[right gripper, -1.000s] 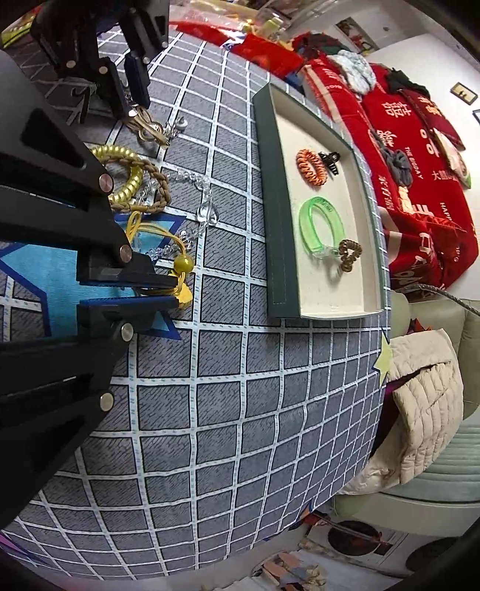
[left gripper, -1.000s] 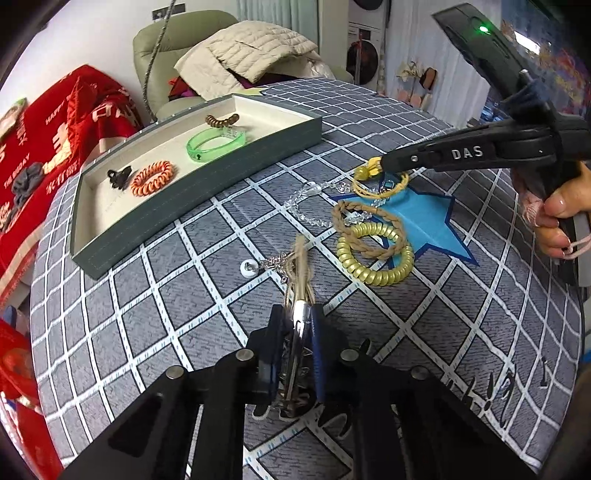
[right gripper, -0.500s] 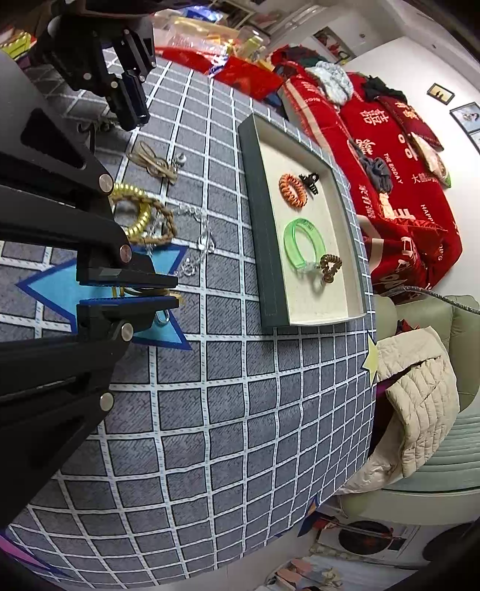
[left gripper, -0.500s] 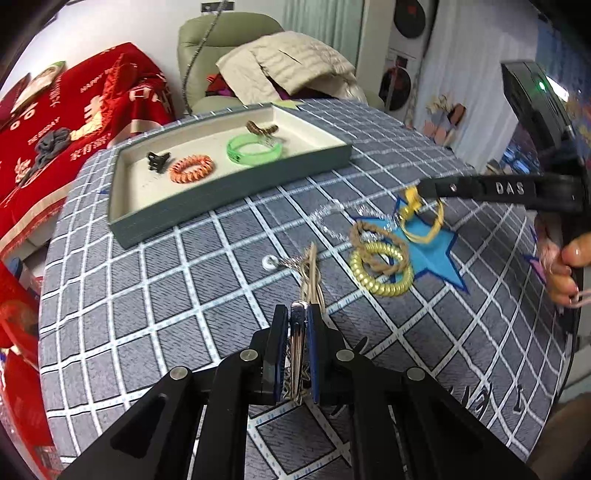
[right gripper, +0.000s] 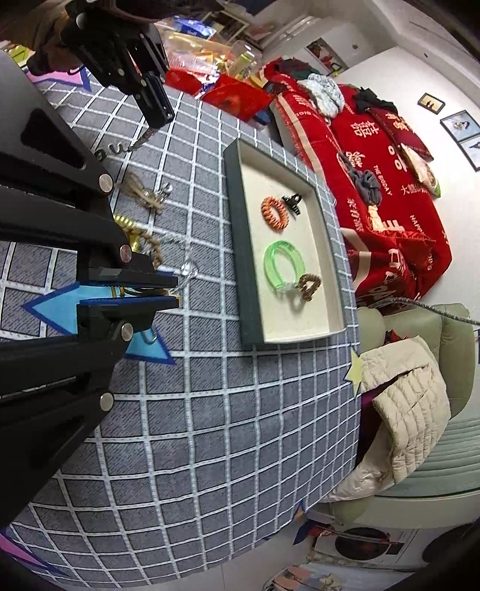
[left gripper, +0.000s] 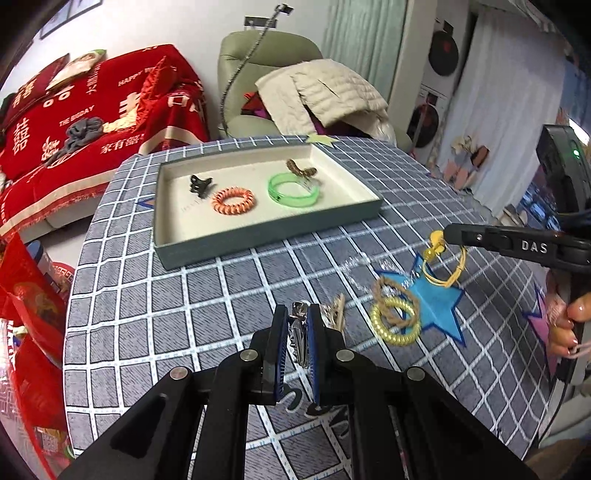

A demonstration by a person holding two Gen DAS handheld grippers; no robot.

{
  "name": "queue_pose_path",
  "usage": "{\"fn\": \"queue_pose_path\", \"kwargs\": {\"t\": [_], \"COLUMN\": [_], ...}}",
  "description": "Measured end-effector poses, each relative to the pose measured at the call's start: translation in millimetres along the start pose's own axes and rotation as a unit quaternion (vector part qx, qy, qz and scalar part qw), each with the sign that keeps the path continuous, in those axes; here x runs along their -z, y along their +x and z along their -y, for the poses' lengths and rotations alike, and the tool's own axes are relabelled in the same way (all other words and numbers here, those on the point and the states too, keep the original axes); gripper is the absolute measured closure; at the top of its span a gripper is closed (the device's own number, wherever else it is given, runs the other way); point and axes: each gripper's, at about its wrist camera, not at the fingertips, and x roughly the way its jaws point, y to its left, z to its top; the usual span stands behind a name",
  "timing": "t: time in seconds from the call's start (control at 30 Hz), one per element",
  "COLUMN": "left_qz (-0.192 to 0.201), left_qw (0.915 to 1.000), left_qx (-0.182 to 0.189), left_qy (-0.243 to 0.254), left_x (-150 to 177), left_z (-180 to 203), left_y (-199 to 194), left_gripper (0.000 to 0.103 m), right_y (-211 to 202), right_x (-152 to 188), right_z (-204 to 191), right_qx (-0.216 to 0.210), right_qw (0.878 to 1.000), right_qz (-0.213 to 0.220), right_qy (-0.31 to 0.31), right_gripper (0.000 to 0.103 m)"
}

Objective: Organize jewelry
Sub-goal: 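Carry the silver clip and yellow bracelet toward the tray with both tools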

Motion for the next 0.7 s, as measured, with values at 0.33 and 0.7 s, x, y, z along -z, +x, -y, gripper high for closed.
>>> {"fn": "queue_pose_path", "kwargs": {"t": [0.33,0.7], "left_qz": [0.026,0.051], "left_qw": [0.9994,0.9983], "left_qx": [0.002,-0.012], "left_qy": [-0.023,-0.024], "left_x": [-27,-73], "left_z": [-17,-30], "left_y": [-2,9], "left_gripper": [0.071,0.071], "right_y": [-2,20], "right_x": [-37,-86], "right_z": [-24,-42], "right_qx": [-0.014,-0.032], "right_qw": [0.999,0.998], "right_qz": [0.022,0.031], "right_qy": [-0.029,-0.04], "right_gripper": [0.099,0.099]}}
